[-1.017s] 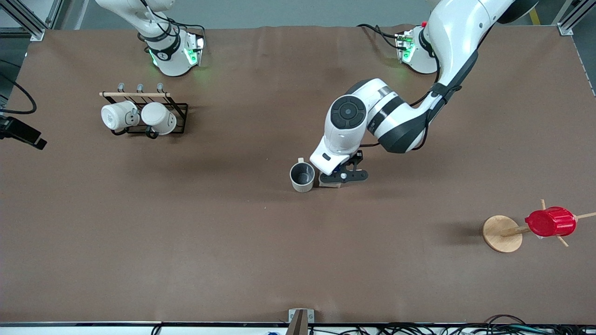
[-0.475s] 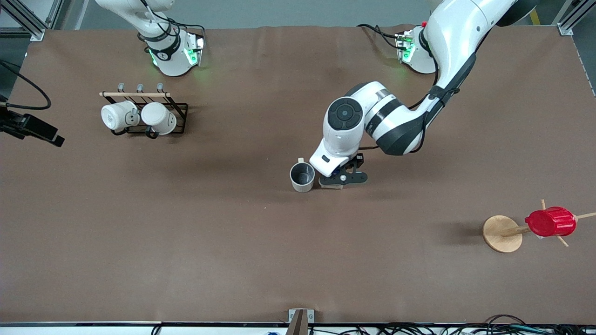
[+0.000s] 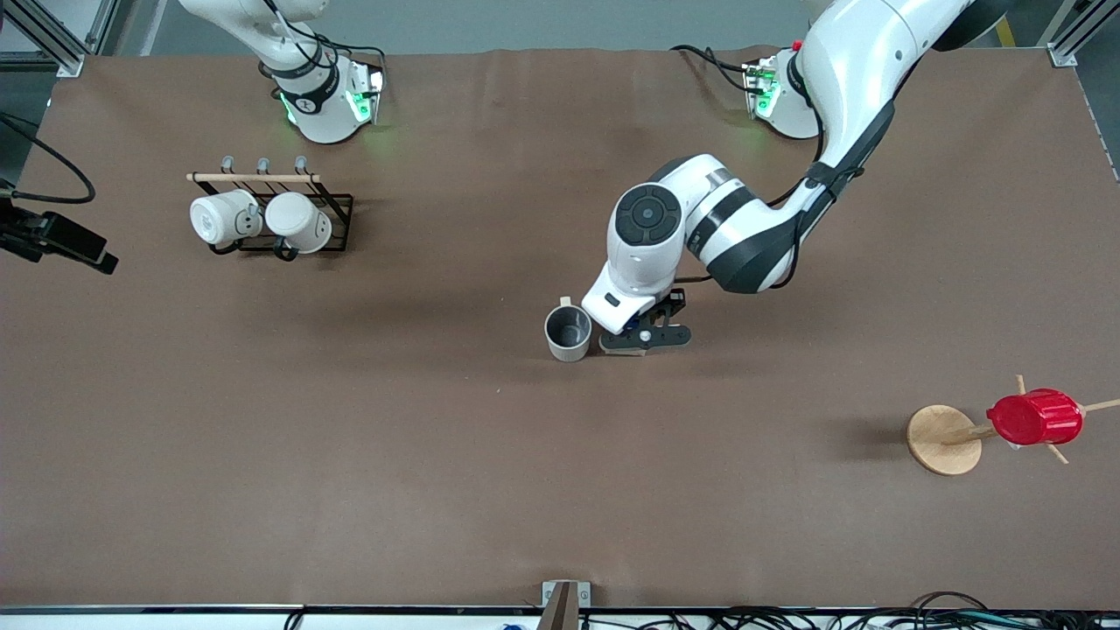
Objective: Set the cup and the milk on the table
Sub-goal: 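Lower the milk carton beside the mug and open the left gripper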
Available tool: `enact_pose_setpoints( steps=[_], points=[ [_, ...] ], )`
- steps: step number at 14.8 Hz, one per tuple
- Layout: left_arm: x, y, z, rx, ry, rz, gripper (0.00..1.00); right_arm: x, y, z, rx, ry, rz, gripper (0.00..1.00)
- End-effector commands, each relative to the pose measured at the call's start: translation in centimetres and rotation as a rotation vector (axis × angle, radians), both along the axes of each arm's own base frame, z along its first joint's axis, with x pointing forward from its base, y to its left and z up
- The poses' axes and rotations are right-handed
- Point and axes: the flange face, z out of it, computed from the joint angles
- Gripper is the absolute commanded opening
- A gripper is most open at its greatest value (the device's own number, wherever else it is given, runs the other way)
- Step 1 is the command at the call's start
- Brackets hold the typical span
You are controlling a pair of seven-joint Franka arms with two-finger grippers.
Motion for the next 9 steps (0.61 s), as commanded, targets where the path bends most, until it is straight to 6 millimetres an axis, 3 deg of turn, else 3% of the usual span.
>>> enact_pose_setpoints(
  steps=[1,4,7,9],
  points=[
    [-0.1,-0.3,3.2,-0.007,-0.046,0.024,1.0,-0.9,-0.6,0.6,-0.018,-0.001,0.028,1.0],
    [-0.1,0.7,7.4,-0.052,-0.06,0.076,1.0,-0.8,-0.5,0.6,-0.018,-0.001,0.03,1.0],
    [1.2,4.3,10.9,-0.044,-0.112,0.13,1.0,-0.8,-0.6,0.5,-0.018,-0.001,0.028,1.0],
    [2.1,7.6,12.2,-0.025,-0.128,0.144,1.0,-0.8,-0.6,0.5,-0.018,-0.001,0.028,1.0]
  ],
)
